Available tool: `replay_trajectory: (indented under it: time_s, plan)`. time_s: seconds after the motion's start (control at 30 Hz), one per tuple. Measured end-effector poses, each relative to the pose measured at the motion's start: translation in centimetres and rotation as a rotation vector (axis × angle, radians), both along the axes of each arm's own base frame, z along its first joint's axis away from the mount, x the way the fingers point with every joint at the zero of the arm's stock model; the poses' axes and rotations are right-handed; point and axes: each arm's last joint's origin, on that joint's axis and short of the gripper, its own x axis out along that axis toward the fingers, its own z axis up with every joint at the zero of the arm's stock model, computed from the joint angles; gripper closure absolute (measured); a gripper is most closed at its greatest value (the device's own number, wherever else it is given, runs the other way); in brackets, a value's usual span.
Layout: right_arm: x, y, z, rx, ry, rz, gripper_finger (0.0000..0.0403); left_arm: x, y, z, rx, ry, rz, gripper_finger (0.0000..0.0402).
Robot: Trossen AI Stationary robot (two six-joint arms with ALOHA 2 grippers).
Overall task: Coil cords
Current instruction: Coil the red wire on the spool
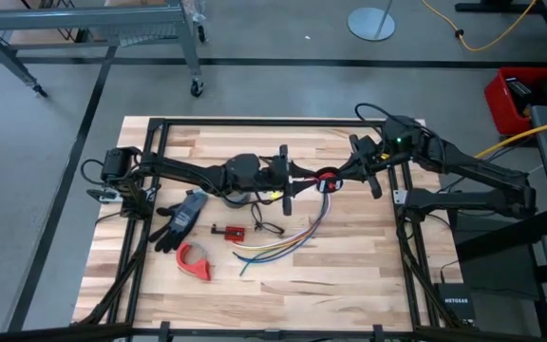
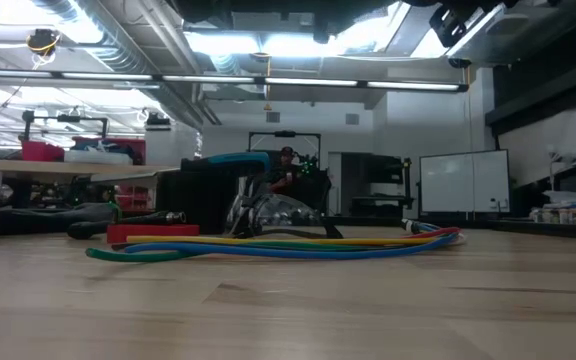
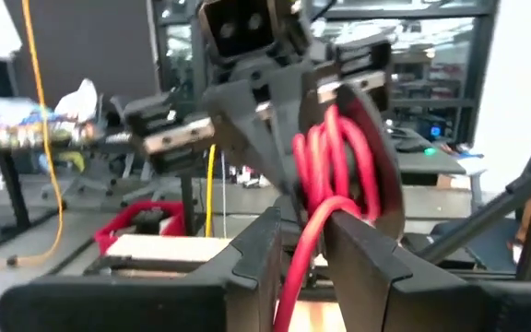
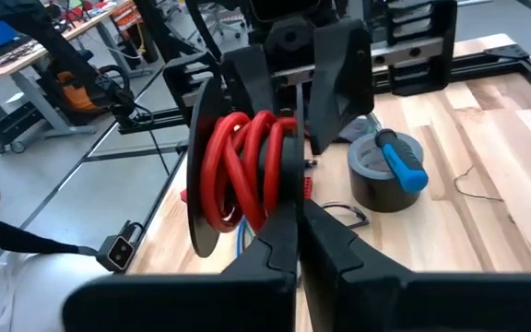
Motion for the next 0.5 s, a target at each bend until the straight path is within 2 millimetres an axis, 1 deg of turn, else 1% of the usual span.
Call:
replay_trajectory:
  time_s: [0.17, 0.27, 0.37, 0.4, 0.5]
  plan:
    - [0.5, -0.1, -0.1, 0.015, -0.007, 0.045, 0.0400, 0.0, -0.2, 0.2, 0.091, -0.011, -0.050, 0.0328]
    - [0.9, -0.2, -0.3, 0.023, -0.002, 0.059, 0.0400, 0.0, -0.2, 0.1, 0.098, -0.005, -0.055, 0.0350]
    - [1.1, -0.3, -0.5, 0.025, 0.008, 0.059, 0.0400, 0.0, -0.2, 0.0, 0.093, 0.006, -0.051, 0.0387]
    - [1.1, -0.3, -0.5, 0.025, 0.007, 0.058, 0.0400, 0.0, -0.2, 0.0, 0.091, 0.006, -0.051, 0.0392]
    - [1.1, -0.3, -0.4, 0.021, 0.000, 0.056, 0.0400, 0.0, -0.1, 0.0, 0.088, 0.007, -0.027, 0.0393]
